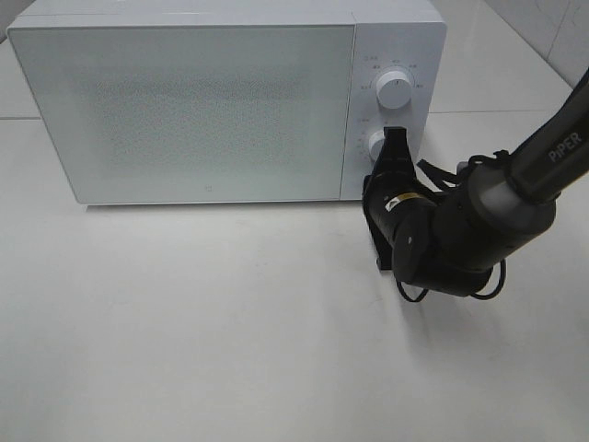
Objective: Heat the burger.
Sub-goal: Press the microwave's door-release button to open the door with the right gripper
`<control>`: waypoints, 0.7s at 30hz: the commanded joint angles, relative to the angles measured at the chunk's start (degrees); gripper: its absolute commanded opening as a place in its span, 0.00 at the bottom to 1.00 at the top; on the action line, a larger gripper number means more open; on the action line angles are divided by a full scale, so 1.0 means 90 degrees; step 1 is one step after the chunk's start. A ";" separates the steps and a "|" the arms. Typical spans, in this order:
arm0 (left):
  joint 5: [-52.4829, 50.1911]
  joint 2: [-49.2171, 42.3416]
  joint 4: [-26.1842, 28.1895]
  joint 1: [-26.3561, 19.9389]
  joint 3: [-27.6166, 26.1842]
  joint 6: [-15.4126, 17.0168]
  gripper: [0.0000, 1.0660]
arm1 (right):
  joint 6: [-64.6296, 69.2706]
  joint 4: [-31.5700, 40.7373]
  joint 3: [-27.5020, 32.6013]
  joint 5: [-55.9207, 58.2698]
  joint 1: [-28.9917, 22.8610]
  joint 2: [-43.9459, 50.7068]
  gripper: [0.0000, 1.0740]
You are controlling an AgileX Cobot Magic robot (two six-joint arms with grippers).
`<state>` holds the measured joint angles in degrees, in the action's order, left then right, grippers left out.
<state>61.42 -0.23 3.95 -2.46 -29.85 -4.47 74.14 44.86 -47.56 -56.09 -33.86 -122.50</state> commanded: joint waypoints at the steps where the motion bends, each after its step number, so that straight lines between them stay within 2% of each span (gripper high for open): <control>1: 0.0013 -0.0108 0.0006 0.0000 0.0025 0.0025 0.94 | -0.0057 -0.0032 -0.0115 -0.0127 0.0083 -0.0038 0.00; 17: 0.0013 -0.0108 0.0006 0.0000 0.0025 0.0025 0.94 | -0.0102 0.0146 -0.0242 -0.0350 0.0204 -0.0083 0.00; 21: 0.0013 -0.0108 0.0006 0.0000 0.0025 0.0025 0.94 | -0.0076 0.0127 -0.0535 -0.0547 0.0204 -0.0236 0.00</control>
<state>61.42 -0.23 3.95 -2.46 -29.85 -4.47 74.08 46.47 -49.56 -56.15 -32.89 -124.05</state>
